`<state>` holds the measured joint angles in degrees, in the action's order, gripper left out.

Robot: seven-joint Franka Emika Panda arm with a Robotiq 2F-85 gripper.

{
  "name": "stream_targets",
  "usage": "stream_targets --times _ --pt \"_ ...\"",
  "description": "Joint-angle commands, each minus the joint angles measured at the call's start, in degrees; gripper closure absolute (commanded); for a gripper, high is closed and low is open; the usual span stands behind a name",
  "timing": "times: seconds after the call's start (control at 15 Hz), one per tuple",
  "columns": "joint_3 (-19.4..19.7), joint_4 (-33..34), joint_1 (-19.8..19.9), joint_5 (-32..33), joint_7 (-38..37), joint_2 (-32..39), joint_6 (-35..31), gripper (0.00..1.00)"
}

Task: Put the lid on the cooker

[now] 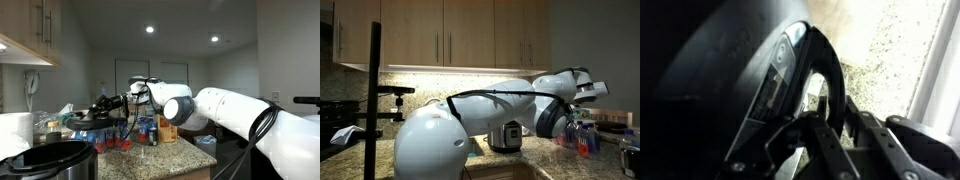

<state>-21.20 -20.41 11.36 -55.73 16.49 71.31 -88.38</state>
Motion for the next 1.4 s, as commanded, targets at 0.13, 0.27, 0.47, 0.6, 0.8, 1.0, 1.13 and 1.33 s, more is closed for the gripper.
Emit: stream_targets --times 0.13,0.27,0.47,0.6,0.8,1.0,1.13,1.33 --pt "1.2 -1.2 1.7 2.7 -1.4 -3.9 15.0 0.91" --pt "1.6 -1.3 1.6 4.3 -1.0 -4.4 20.3 0.91" --pt "1.2 -1.3 1.5 5.3 -0.2 -5.1 26.8 0.91" --pt "0.9 -1.4 1.4 5.1 -0.1 -5.6 30.6 0.91" --pt "1.0 -1.5 0.9 5.1 0.0 -6.4 34.3 0.91" --pt "0.9 -1.6 0.3 4.9 -0.2 -7.3 37.6 0.91" --pt "0.9 -1.6 -0.5 4.8 -0.5 -7.7 38.8 0.91" --pt "1.2 0.0 -2.4 4.1 -1.8 -7.1 41.0 0.91"
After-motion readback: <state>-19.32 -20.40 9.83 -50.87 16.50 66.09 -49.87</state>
